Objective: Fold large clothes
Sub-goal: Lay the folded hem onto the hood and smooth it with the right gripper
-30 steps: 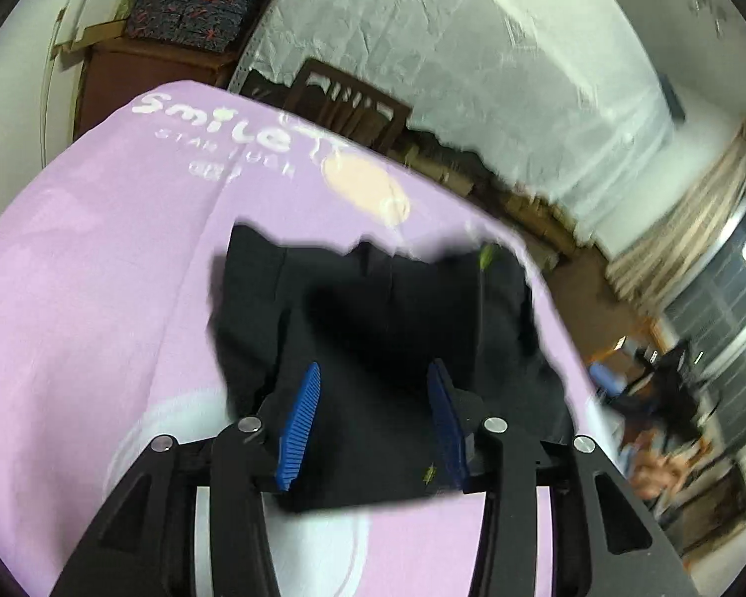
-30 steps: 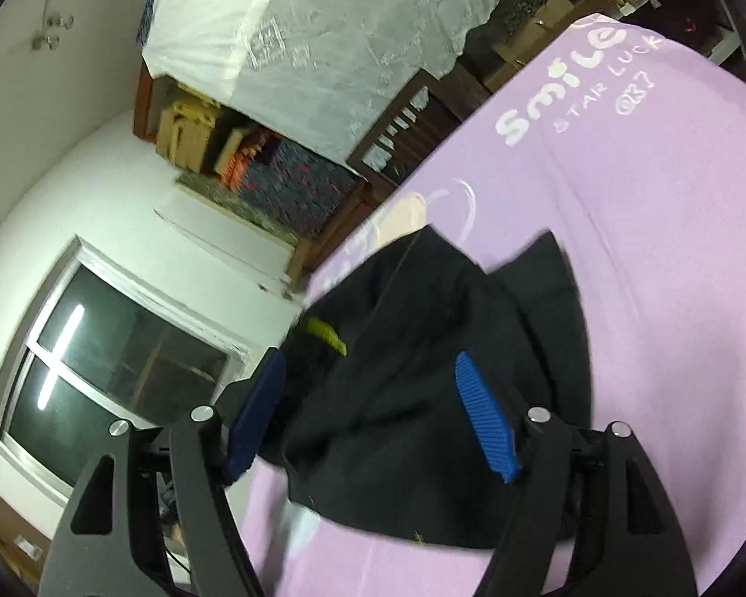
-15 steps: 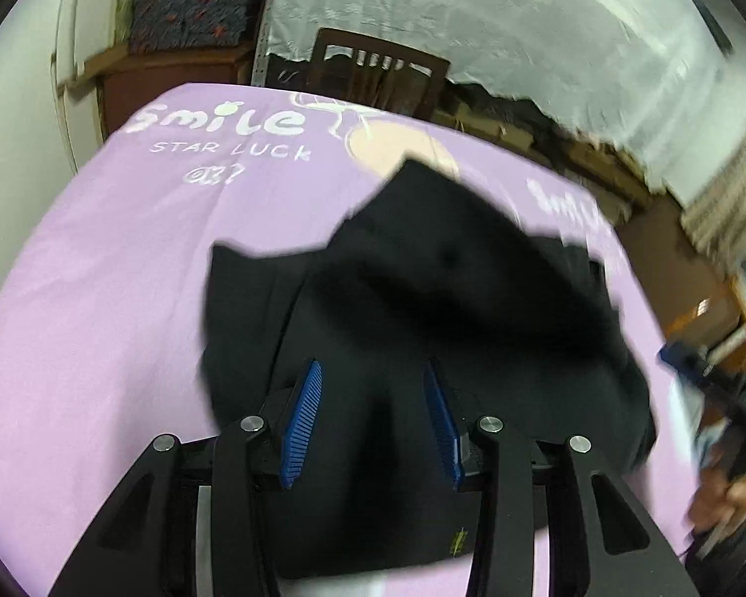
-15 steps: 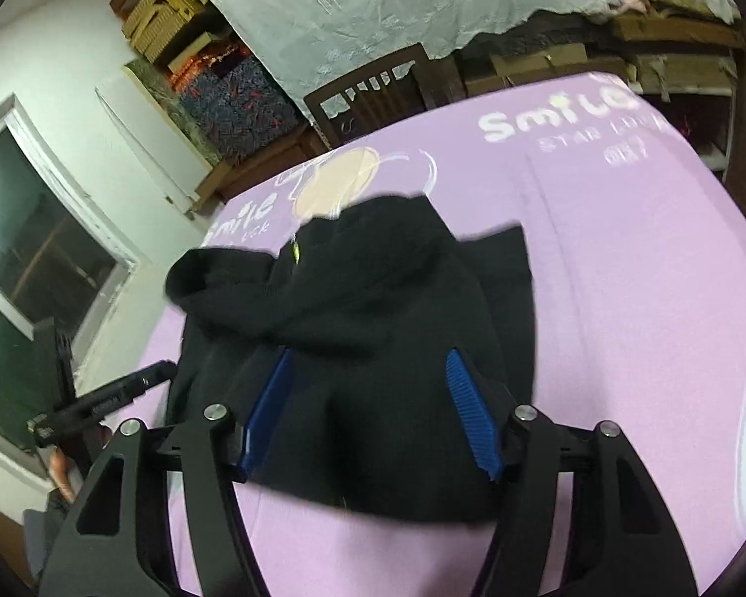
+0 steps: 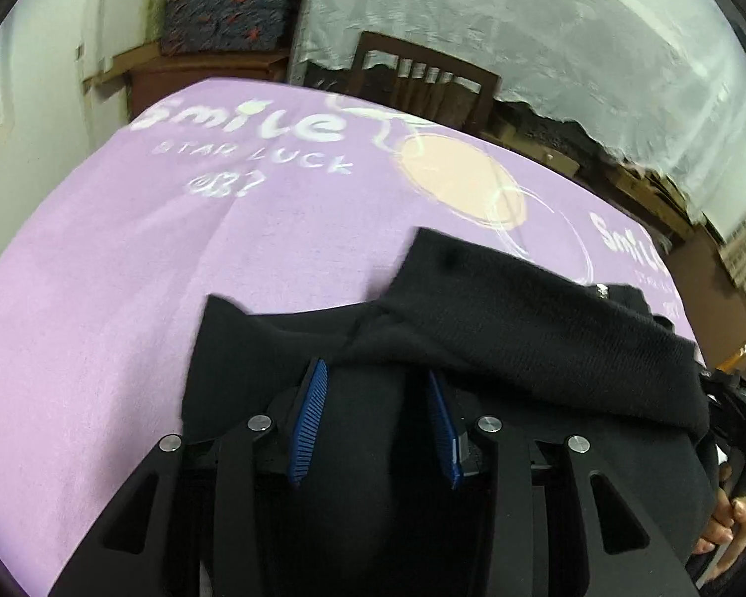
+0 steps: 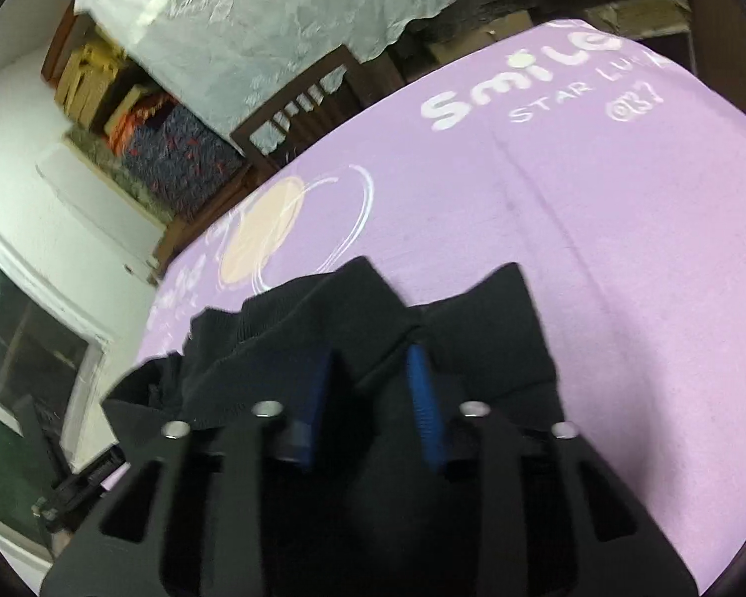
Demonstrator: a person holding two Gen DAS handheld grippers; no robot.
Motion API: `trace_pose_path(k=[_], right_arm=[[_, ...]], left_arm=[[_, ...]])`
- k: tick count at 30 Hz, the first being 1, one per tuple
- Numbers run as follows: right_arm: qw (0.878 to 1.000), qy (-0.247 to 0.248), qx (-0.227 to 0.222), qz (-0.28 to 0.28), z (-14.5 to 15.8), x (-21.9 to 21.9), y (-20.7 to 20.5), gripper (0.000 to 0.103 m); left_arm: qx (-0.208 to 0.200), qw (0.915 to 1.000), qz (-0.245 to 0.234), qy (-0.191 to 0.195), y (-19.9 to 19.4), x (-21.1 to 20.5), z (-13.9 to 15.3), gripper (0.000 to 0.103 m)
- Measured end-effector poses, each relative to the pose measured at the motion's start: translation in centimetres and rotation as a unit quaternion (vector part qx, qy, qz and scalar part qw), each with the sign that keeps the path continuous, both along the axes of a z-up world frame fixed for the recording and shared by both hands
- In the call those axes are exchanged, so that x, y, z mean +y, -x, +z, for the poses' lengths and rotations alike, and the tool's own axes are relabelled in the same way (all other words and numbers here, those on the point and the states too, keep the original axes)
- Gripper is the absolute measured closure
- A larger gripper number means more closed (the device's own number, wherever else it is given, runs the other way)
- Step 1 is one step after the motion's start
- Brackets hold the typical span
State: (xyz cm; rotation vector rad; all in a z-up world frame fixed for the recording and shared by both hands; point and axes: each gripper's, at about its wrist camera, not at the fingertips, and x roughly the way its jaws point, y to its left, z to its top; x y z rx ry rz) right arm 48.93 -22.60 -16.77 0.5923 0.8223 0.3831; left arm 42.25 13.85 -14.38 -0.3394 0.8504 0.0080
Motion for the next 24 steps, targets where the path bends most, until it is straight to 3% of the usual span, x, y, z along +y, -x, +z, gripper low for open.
trace_pose_path(k=[2,3,4,8,11,13,14,17,18,22,24], right_arm=[[1.0,0.008,-0.023,-0.005,1.1,-0.7,0.1,0.066],[1.0,0.015,-0.027,-0.004,1.3,-0.8,0.0,0.04],[0.999,0.017,-0.026,-0.004,1.3,-0.8,0.0,0.033],[0.999,0.028,0.014,0.013,-0.8,0.0,-1.2,0.036],[0.998,0.055,0.008,0.032,-0.8,1.0,-1.3,0.036],[0.997,0.075,0.006,0.036,-0.6,1.6,-0.9,0.052],[0.995,0.096,0.001,0.037,-0.4,2.2,-0.5,0.065],[0.987,0.152,-0.036,0.047,1.0,3.8,0.9,0.087],[0.985,0.159,-0.05,0.04,1.6,3.9,1.4,0.093],[0.982,0.16,-0.094,-0.014,4.4,2.1,2.8,0.094],[0.985,0.165,-0.046,-0.028,2.6,0.9,1.3,0.094]], left_arm=[[-0.006,0.9995,0.006,0.029,0.3,0.8,0.3,0.068],[-0.014,0.9994,0.005,0.033,0.4,0.9,0.7,0.07],[-0.02,0.9993,0.004,0.031,0.4,0.8,1.1,0.07],[-0.035,0.9988,-0.025,0.024,-0.1,-1.3,1.8,0.07],[-0.003,0.9997,-0.023,-0.007,-1.4,-2.1,0.5,0.06],[-0.007,0.9998,-0.018,-0.009,-1.3,-1.9,0.5,0.058],[-0.006,0.9998,-0.011,-0.013,-1.3,-1.8,0.4,0.05],[-0.012,0.9998,0.012,-0.008,-0.9,-1.1,0.5,0.053],[-0.015,0.9996,0.02,-0.013,-0.7,-0.9,0.7,0.06],[-0.018,0.9988,0.041,-0.017,-0.7,-0.1,0.7,0.073],[-0.007,0.9988,0.042,-0.025,-1.0,-0.2,0.2,0.074]])
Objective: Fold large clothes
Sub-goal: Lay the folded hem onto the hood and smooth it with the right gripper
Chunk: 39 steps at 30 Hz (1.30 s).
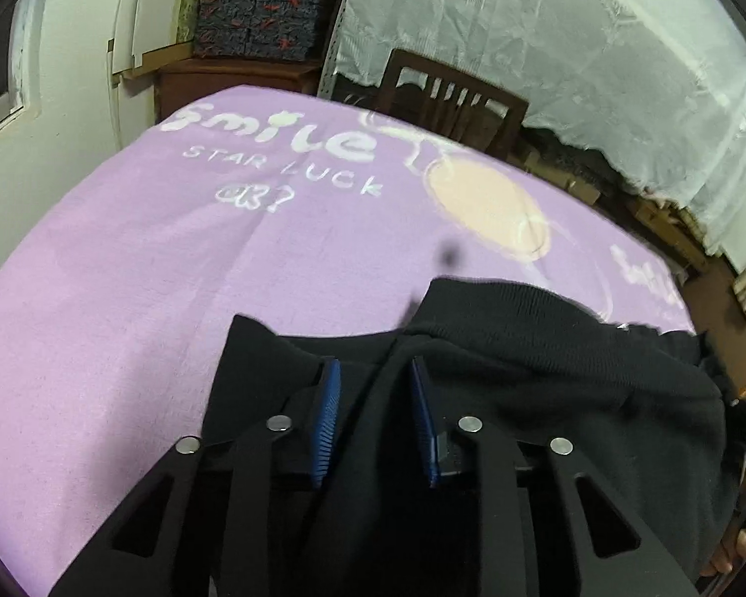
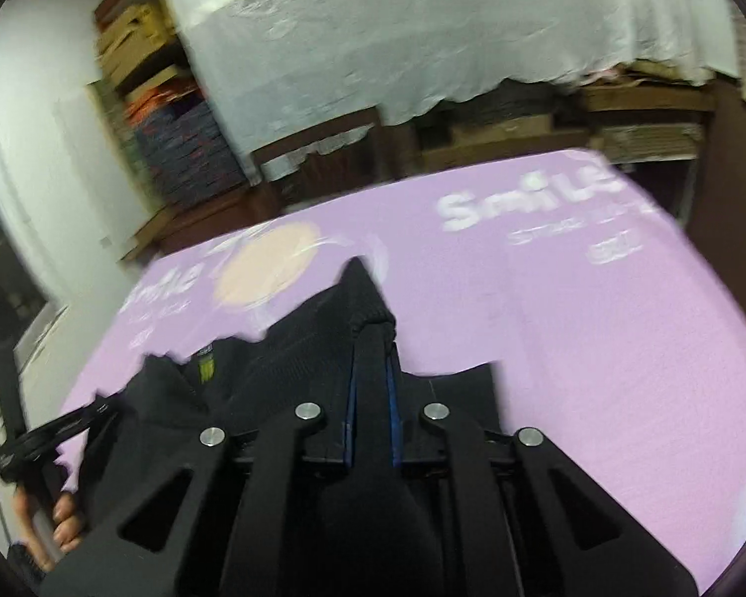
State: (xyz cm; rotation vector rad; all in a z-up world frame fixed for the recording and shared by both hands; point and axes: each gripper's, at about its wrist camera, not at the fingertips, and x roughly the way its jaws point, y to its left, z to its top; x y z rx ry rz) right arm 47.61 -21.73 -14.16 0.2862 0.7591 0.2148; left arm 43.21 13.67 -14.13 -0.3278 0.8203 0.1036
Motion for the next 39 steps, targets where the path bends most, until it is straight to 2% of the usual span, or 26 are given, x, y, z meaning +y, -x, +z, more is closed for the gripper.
trace_pose_path(k=[2,3,4,5,6,8,11,13,15,18,20,21,22,25,27,30,32,34,37,39], right_arm=[[0.996,-0.029,0.079,-0.006,-3.6,-0.7,-1.7,0.094],[0.996,-0.039,0.074,-0.009,-3.7,-1.0,-1.6,0.094],[0.997,-0.027,0.075,-0.003,-3.1,-0.8,-1.5,0.092],[0.998,-0.019,0.067,-0.007,-2.8,-0.7,-1.3,0.092],[0.998,-0.015,0.061,-0.012,-2.7,-0.7,-1.0,0.087],[0.998,-0.027,0.049,-0.016,-1.9,-0.9,-0.7,0.085],[0.999,-0.034,-0.013,-0.004,1.3,-0.3,0.9,0.082],[0.998,-0.04,-0.046,0.03,3.2,1.4,2.2,0.082],[0.995,-0.043,-0.051,0.078,3.9,4.0,3.0,0.083],[0.992,-0.019,-0.039,0.118,3.0,7.3,3.6,0.083],[0.992,0.013,-0.003,0.127,1.1,8.9,3.0,0.083],[0.991,0.028,0.026,0.129,-0.1,9.4,2.4,0.083],[0.989,0.028,0.042,0.136,-1.4,9.5,1.8,0.083],[0.988,-0.003,0.058,0.145,-1.2,8.6,1.1,0.083],[0.988,-0.007,0.052,0.147,-1.3,8.5,1.2,0.083],[0.989,0.021,0.045,0.137,-1.1,9.1,1.5,0.083],[0.991,0.023,0.057,0.123,-0.9,9.2,1.9,0.082],[0.991,0.011,0.063,0.113,0.4,8.5,3.8,0.075],[0.992,0.028,0.023,0.117,2.9,8.0,7.6,0.058],[0.993,0.028,0.007,0.111,3.7,7.4,10.1,0.052]], left_arm=[[0.001,0.9999,-0.003,-0.014,0.0,-0.4,0.1,0.073],[0.002,0.9998,-0.003,-0.017,-0.1,-0.5,0.0,0.073],[0.002,0.9999,-0.003,-0.016,-0.1,-0.4,0.1,0.073],[0.002,0.9999,-0.005,-0.011,-0.1,-0.3,0.1,0.074],[-0.002,1.0,-0.009,0.004,0.1,-0.1,0.4,0.076],[-0.024,0.9991,-0.021,0.028,0.5,-0.1,1.6,0.076],[-0.066,0.9958,-0.058,0.026,1.6,-2.1,4.3,0.075],[-0.077,0.9918,-0.098,0.027,2.2,-4.4,5.2,0.074],[-0.068,0.9896,-0.124,0.026,2.2,-6.3,4.9,0.065],[-0.035,0.9885,-0.147,-0.001,1.8,-9.0,2.8,0.065],[-0.008,0.9885,-0.147,-0.034,1.2,-10.1,0.8,0.063],[-0.013,0.9873,-0.147,-0.061,1.2,-10.6,0.5,0.061],[-0.012,0.9852,-0.149,-0.084,1.3,-11.2,0.4,0.061],[-0.017,0.9836,-0.144,-0.107,1.2,-11.6,0.0,0.06],[-0.019,0.9836,-0.144,-0.107,1.1,-11.5,-0.1,0.059],[-0.017,0.9844,-0.141,-0.104,1.2,-11.4,-0.1,0.059],[-0.007,0.9881,-0.13,-0.081,1.9,-10.8,0.4,0.06],[-0.012,0.9897,-0.133,-0.052,4.0,-10.3,1.6,0.061],[-0.032,0.9866,-0.15,-0.056,7.5,-10.8,3.4,0.058],[-0.038,0.9853,-0.161,-0.044,9.5,-11.1,3.8,0.053]])
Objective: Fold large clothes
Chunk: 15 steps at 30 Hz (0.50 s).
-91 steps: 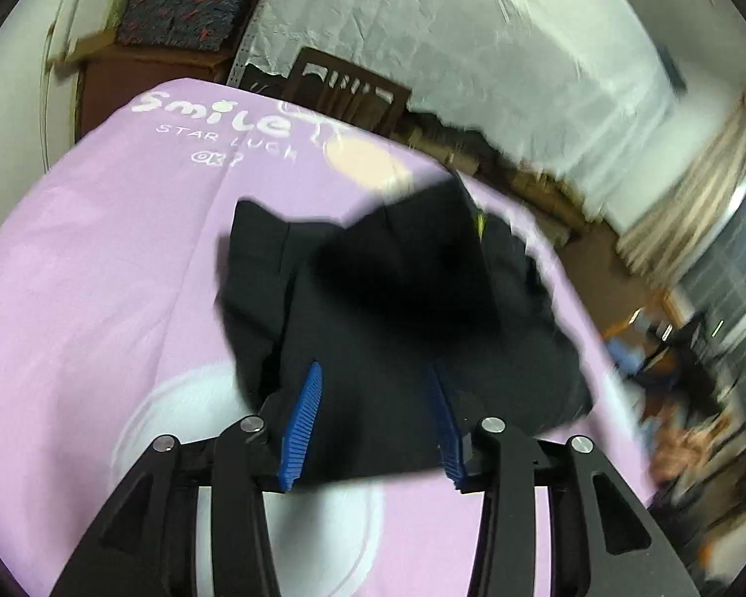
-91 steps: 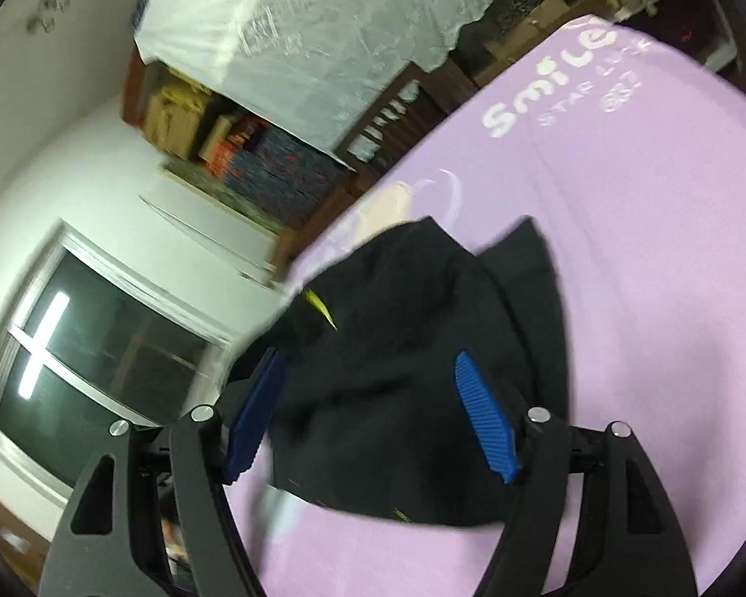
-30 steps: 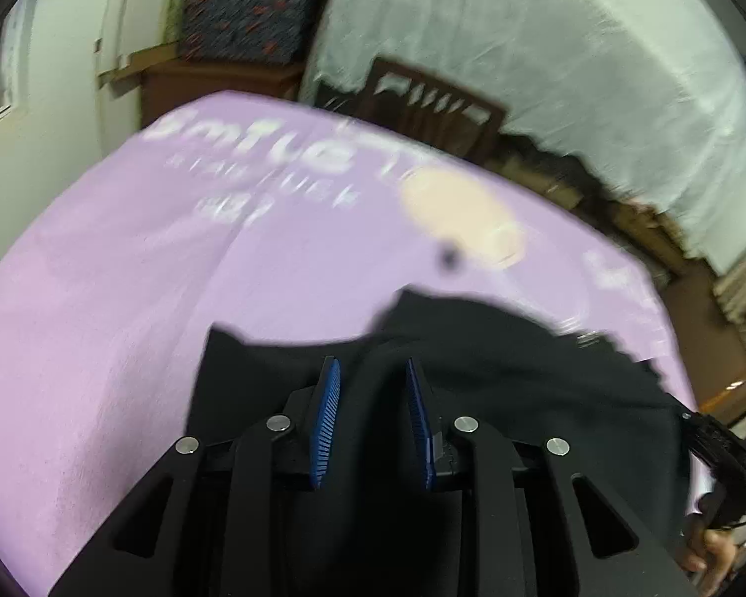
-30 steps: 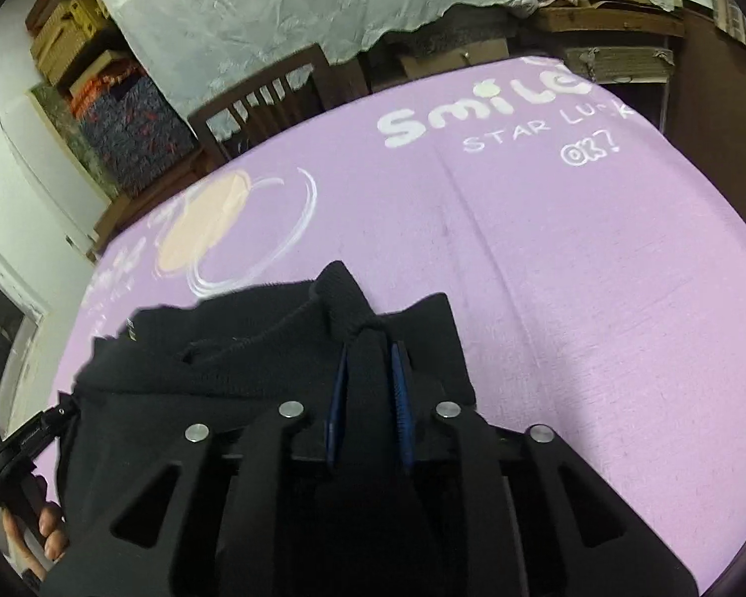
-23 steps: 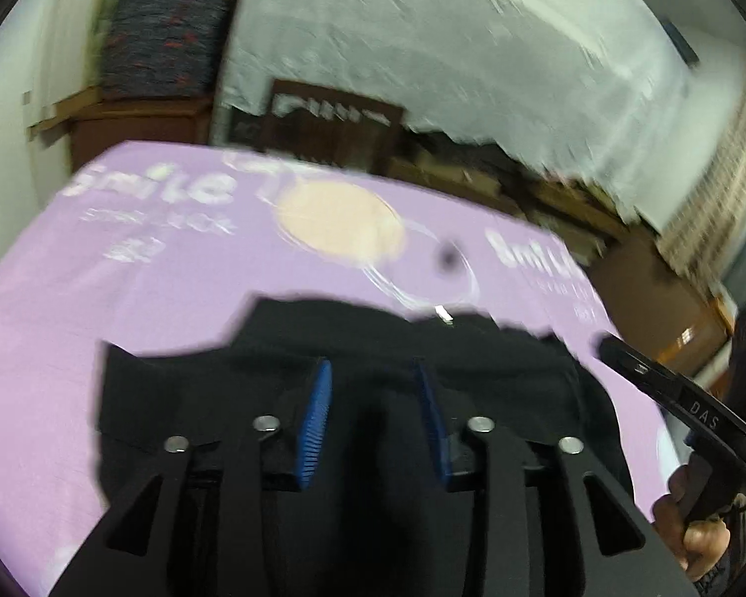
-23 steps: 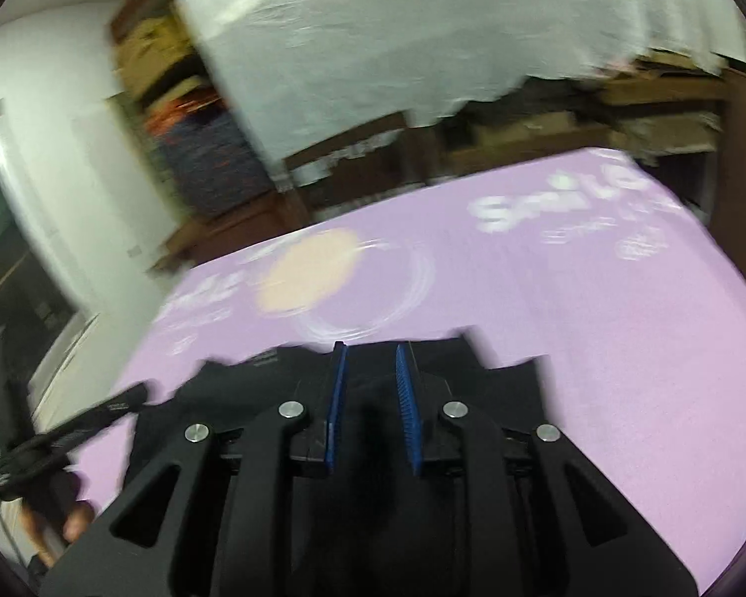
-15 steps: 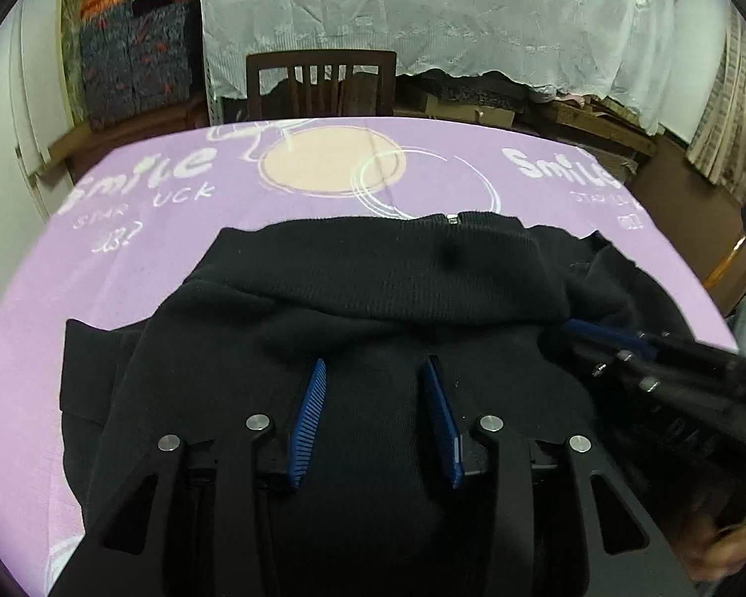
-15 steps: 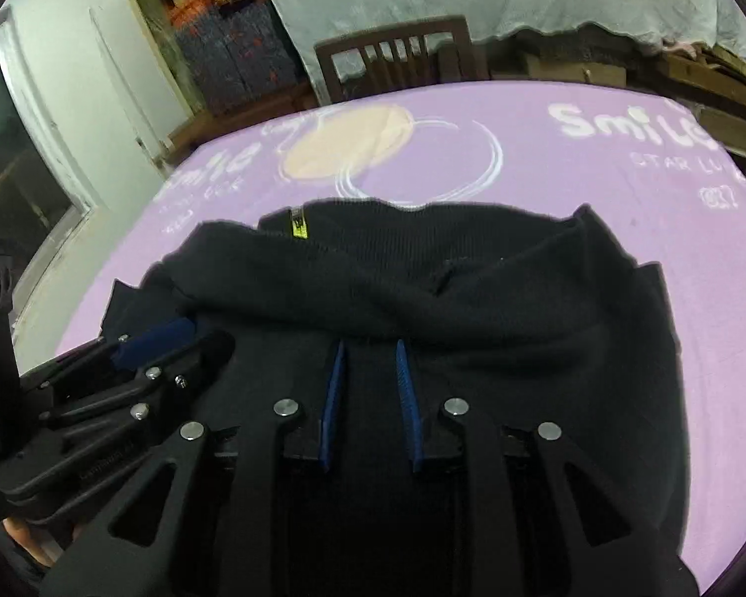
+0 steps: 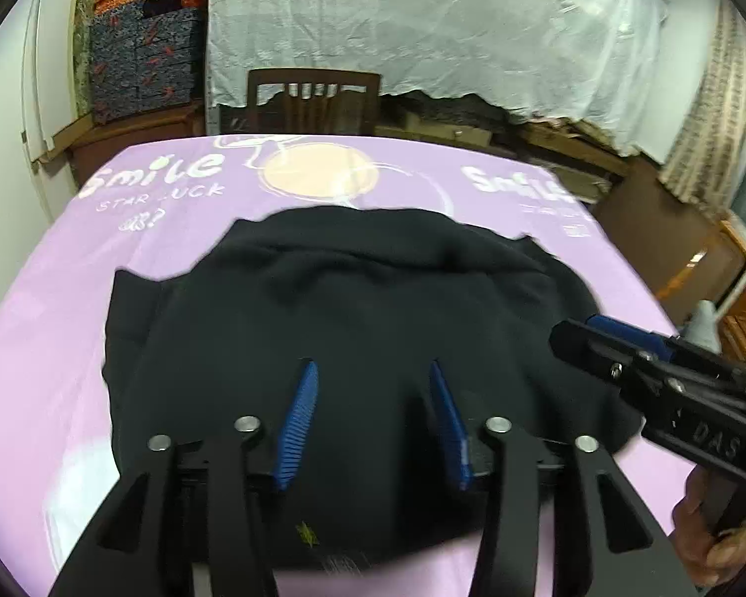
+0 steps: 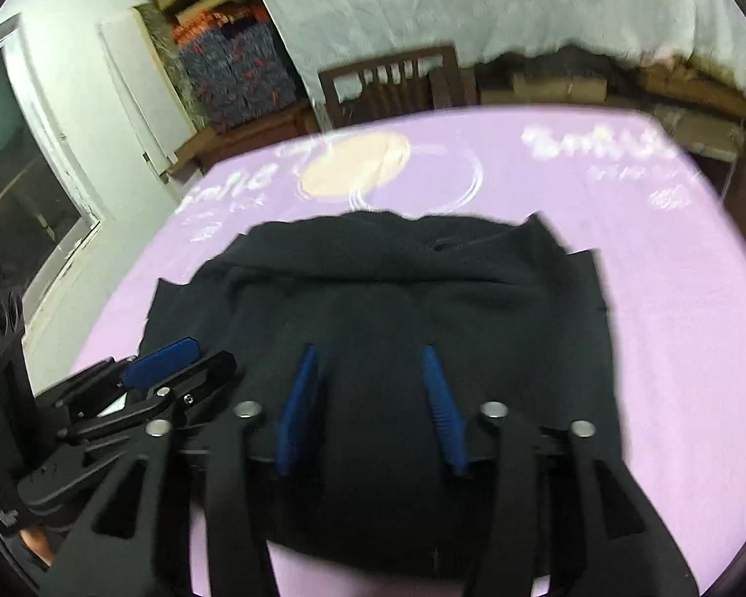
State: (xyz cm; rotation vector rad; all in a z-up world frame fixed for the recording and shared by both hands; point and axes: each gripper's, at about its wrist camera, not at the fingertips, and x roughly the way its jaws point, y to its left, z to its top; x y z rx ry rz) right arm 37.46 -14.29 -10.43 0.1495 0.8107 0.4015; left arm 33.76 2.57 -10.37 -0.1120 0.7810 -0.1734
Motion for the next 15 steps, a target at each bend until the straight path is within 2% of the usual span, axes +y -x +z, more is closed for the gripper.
trace_pose_path(k=[1,4,5,7,8,14,15], right_arm=[[1.0,-0.015,0.002,0.002,0.0,-0.3,1.5,0.052],[0.999,-0.037,0.021,0.001,-1.6,-0.6,3.8,0.05],[0.999,-0.041,0.035,0.0,-2.7,-0.6,4.1,0.048],[0.994,-0.057,0.094,-0.006,-6.2,-0.9,3.8,0.045],[0.994,-0.069,0.081,-0.005,-6.1,-1.4,4.0,0.045],[0.991,-0.092,0.092,-0.005,-6.1,-2.3,4.5,0.045],[0.991,-0.099,0.089,-0.003,-5.9,-2.5,4.9,0.042]], left_arm=[[0.003,1.0,-0.006,0.001,0.7,-0.3,-0.3,0.053],[0.016,0.9993,0.001,-0.035,1.5,-1.2,-2.9,0.048],[0.015,0.999,-0.002,-0.041,1.5,-1.3,-3.3,0.046],[0.013,0.9985,-0.001,-0.053,1.5,-1.7,-3.5,0.045],[0.013,0.9985,0.003,-0.054,1.5,-1.7,-3.5,0.045],[0.003,0.9971,0.026,-0.071,2.2,-2.2,-3.4,0.045],[-0.001,0.997,0.027,-0.072,2.4,-2.2,-3.2,0.045]])
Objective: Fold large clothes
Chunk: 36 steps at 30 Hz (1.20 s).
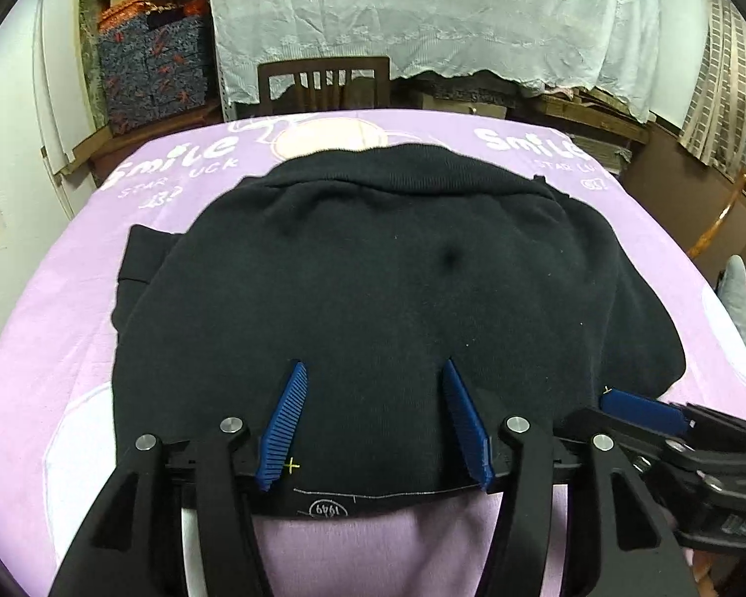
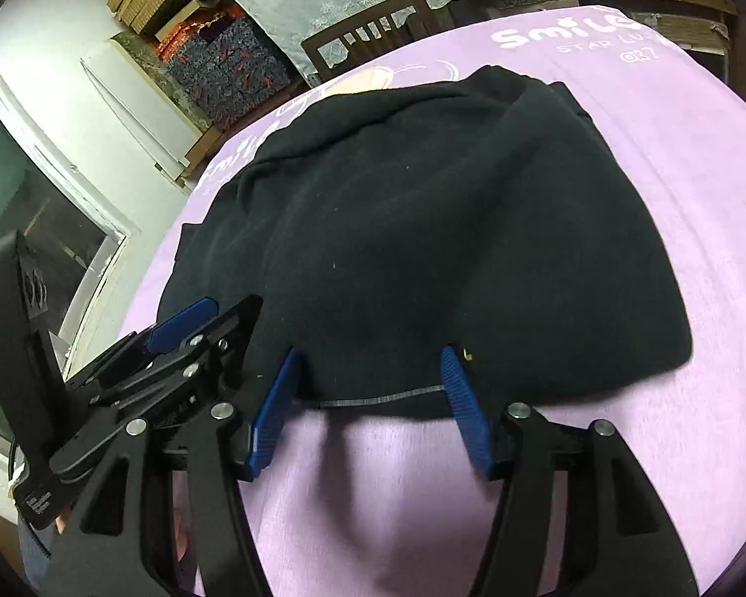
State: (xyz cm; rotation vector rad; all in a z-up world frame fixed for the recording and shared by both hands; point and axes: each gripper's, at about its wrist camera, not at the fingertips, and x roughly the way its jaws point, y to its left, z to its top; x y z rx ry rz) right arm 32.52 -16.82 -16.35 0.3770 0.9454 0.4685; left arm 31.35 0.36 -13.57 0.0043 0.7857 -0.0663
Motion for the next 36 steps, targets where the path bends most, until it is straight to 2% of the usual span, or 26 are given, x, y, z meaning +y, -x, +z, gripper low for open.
trace_pose_path(k=[1,5,10,19,25,27,29,31,32,33,35,36], right_arm=[[1.0,-0.006,-0.003,0.001,0.0,-0.2,0.3,0.038],[0.999,-0.033,-0.003,-0.006,0.4,-1.4,0.5,0.036],[0.999,-0.047,0.003,-0.004,0.7,-1.6,0.6,0.035],[0.996,-0.089,0.029,-0.006,0.5,-2.5,0.3,0.032],[0.995,-0.094,0.034,-0.017,0.3,-3.1,0.1,0.032],[0.995,-0.092,0.029,-0.025,0.3,-3.3,0.2,0.032],[0.995,-0.095,0.025,-0.035,0.2,-3.7,0.1,0.032],[0.994,-0.097,0.02,-0.046,0.2,-4.0,0.2,0.032],[0.994,-0.098,0.015,-0.051,0.3,-4.2,0.2,0.032],[0.993,-0.098,0.005,-0.06,0.5,-4.5,0.4,0.032],[0.993,-0.084,-0.012,-0.082,0.8,-4.9,0.8,0.032],[0.993,-0.08,-0.015,-0.091,0.9,-5.1,1.0,0.032]], left_arm=[[-0.006,1.0,-0.001,-0.001,0.2,0.0,0.2,0.046],[-0.026,0.9996,-0.001,-0.01,0.7,0.1,1.1,0.046],[-0.061,0.997,0.001,-0.048,1.4,-0.9,2.1,0.046],[-0.084,0.9943,0.005,-0.066,1.9,-1.8,2.7,0.041],[-0.08,0.9956,0.015,-0.047,0.9,-1.4,3.4,0.04],[-0.068,0.9971,0.019,-0.027,-0.7,-1.0,4.0,0.034],[-0.036,0.9992,0.016,-0.006,-2.8,-0.6,3.6,0.032],[0.015,0.9997,0.016,0.013,-5.0,0.1,1.8,0.032],[0.037,0.9989,0.017,0.021,-5.9,0.6,0.3,0.029],[0.017,0.9996,0.016,0.015,-5.6,0.7,-0.2,0.026],[0.012,0.9997,0.005,-0.02,-5.4,0.0,-0.1,0.026],[0.018,0.9998,0.008,-0.008,-5.5,0.2,-0.2,0.026]])
